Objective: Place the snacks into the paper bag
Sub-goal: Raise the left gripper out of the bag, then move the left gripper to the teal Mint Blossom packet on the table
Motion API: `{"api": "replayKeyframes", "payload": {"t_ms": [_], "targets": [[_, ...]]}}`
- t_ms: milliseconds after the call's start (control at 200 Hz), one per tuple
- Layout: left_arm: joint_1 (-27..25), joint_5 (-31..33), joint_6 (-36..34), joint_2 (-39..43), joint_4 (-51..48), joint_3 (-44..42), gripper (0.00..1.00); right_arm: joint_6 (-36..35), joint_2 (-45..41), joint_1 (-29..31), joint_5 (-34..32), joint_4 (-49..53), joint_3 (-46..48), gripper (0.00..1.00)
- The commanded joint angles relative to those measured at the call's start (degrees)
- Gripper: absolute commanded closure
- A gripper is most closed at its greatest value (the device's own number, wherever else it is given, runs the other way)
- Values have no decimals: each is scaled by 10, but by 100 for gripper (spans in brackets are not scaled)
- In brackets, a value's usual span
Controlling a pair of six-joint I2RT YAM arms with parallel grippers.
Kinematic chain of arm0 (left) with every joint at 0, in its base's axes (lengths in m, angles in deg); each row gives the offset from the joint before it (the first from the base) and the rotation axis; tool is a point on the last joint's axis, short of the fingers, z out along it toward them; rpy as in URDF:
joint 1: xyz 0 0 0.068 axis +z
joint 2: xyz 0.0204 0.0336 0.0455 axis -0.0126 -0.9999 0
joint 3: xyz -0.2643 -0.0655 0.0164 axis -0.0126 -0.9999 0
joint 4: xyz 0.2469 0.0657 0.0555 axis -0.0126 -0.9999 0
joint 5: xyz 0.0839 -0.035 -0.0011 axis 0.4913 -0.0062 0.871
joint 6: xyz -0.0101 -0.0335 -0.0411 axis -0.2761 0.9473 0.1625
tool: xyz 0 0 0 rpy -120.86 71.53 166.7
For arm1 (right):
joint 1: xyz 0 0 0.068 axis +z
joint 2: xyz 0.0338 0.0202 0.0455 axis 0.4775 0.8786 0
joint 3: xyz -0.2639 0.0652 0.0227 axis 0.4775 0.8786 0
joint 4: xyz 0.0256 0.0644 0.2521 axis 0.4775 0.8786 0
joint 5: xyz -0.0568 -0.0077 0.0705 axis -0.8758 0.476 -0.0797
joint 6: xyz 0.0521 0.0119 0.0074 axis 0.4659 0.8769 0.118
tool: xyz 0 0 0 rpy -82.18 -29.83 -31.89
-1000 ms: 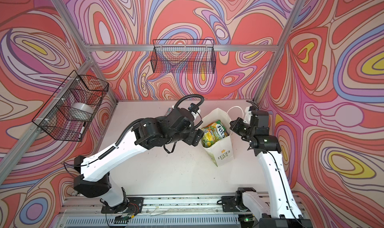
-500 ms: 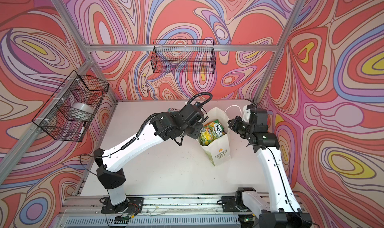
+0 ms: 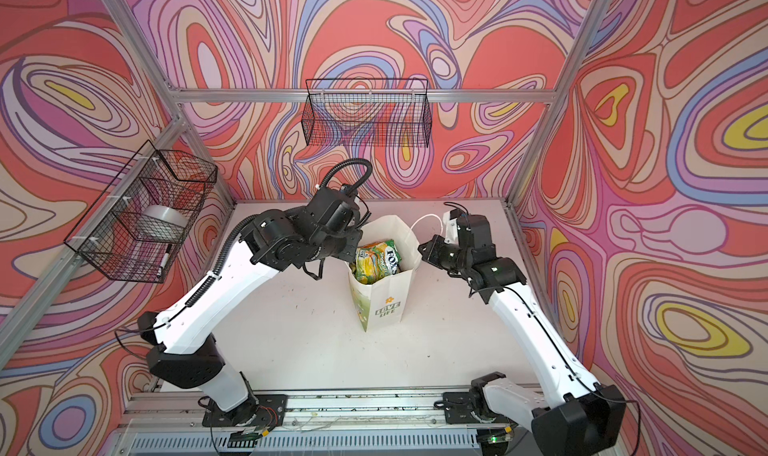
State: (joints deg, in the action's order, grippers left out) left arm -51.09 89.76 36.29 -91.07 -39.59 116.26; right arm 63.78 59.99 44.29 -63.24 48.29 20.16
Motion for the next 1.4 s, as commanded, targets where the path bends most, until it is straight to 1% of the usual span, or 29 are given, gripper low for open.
{"api": "replayKeyframes", "payload": {"t_ms": [0,130,140,210,255,346,371,426,491,606,716,781,821,901,942,967,992,1082,1167,1287,1397], "targets": [[6,9,3,46,69,-22,100,17,-29,11,-27,-76,15,100],[18,-9,-5,38,71,-16,100,8,-19,17,-44,-59,14,100],[18,-7,-6,37,70,-16,98,8,-19,17,-45,-58,14,100],[18,-4,-9,29,69,-23,83,5,-24,17,-53,-50,18,100],[18,-15,-14,29,73,-28,72,5,-27,17,-59,-47,22,100],[18,-53,-20,42,95,-42,45,-2,-30,17,-69,-40,22,100],[17,-68,-22,49,102,-47,39,-4,-28,17,-70,-38,20,100],[18,-94,-25,71,115,-60,29,-9,-25,17,-69,-36,20,100],[18,-108,-27,99,123,-70,17,-11,-20,17,-70,-39,23,100],[17,-136,-41,153,132,-80,0,-17,-11,17,-71,-40,26,100],[18,-153,-51,199,131,-81,0,-24,-5,18,-74,-33,21,100],[18,-142,-49,233,144,-102,0,-28,-3,17,-73,-29,18,100],[18,-115,-45,254,154,-125,0,-29,-4,17,-73,-27,18,100],[22,-35,-31,281,150,-168,0,-31,-10,17,-76,-27,20,100],[43,-27,-21,283,144,-185,0,-30,-14,17,-79,-28,23,100],[61,-38,-13,282,142,-195,0,-31,-16,17,-81,-29,24,100],[88,-62,-4,279,143,-205,0,-31,-18,17,-83,-29,26,100],[169,-156,10,250,174,-239,0,-31,-17,17,-85,-31,26,100],[221,-216,9,189,190,-241,0,-36,-11,17,-82,-21,17,100],[253,-232,-5,87,217,-228,0,-41,-15,17,-85,-11,6,100],[267,-231,-16,-11,238,-200,0,-41,-22,17,-89,-6,4,100]]}}
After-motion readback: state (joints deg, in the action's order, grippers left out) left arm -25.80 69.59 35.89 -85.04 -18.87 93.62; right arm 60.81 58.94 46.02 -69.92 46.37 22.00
